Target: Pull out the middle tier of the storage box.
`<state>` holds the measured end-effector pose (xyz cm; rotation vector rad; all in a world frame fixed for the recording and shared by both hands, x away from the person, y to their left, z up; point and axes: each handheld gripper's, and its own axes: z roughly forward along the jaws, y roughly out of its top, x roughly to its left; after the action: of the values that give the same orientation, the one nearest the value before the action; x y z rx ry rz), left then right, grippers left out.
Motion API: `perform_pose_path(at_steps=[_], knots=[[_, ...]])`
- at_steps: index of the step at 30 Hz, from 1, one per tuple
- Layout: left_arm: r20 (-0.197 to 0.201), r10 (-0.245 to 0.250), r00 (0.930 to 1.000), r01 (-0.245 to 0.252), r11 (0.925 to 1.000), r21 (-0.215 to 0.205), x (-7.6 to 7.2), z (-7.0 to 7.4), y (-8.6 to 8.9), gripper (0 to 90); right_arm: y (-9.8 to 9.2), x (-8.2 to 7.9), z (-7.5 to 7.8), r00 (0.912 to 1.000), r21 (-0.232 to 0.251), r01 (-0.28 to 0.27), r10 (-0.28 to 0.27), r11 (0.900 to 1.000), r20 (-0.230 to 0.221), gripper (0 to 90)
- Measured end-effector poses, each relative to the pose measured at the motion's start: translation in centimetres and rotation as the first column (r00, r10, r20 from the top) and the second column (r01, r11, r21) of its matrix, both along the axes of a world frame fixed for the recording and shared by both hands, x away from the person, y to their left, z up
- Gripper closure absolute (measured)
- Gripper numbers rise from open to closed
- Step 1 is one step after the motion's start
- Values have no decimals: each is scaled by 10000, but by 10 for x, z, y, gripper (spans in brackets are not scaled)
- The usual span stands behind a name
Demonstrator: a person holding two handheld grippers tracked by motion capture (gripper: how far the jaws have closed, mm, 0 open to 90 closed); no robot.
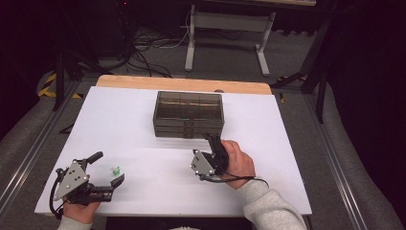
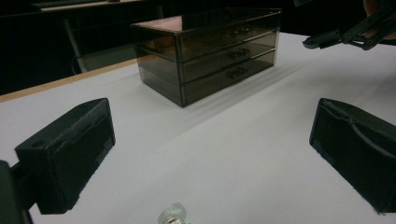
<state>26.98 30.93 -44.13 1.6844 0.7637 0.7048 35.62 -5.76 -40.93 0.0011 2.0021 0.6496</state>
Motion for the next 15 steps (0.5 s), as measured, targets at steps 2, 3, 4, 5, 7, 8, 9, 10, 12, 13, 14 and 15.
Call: perform_pose_path(at_steps=[2,3,4,5,7,8,9,10,12,13,14,15], knots=[[5,-5,10000,5,10000,0,0,0,0,11,2,1,-3,9996,-178,171,-167,9997,223,365],[4,-13,10000,13,10000,-2,0,0,0,11,3,2,-4,9994,-226,215,-208,9995,283,369],[4,-13,10000,13,10000,-2,0,0,0,11,3,2,-4,9994,-226,215,-208,9995,283,369],[1,-23,10000,23,10000,0,0,0,0,11,3,2,-5,9991,-337,239,-228,9991,350,375],[-9,-23,10000,23,10000,-9,0,0,0,12,5,4,-8,9974,-411,398,-372,9984,612,398],[-9,-23,10000,23,10000,-9,0,0,0,12,6,5,-9,9966,-453,429,-396,9981,723,406],[-15,-19,10000,19,10000,-19,0,0,0,12,6,5,-9,9966,-453,429,-396,9981,723,406],[-12,-20,10000,20,10000,-19,0,0,0,12,7,5,-11,9953,-523,476,-430,9975,864,414],[2,-13,10000,13,10000,-16,0,0,1,12,8,6,-13,9935,-646,505,-435,9966,1055,426],[1,-8,10000,8,10000,-19,0,0,1,12,10,7,-16,9921,-820,518,-419,9953,1181,437],[2,-6,10000,6,10000,-24,0,0,1,12,11,7,-17,9912,-902,542,-426,9945,1254,439],[6,-8,10000,8,10000,-21,0,0,1,12,12,8,-19,9903,-976,563,-431,9936,1324,442]])
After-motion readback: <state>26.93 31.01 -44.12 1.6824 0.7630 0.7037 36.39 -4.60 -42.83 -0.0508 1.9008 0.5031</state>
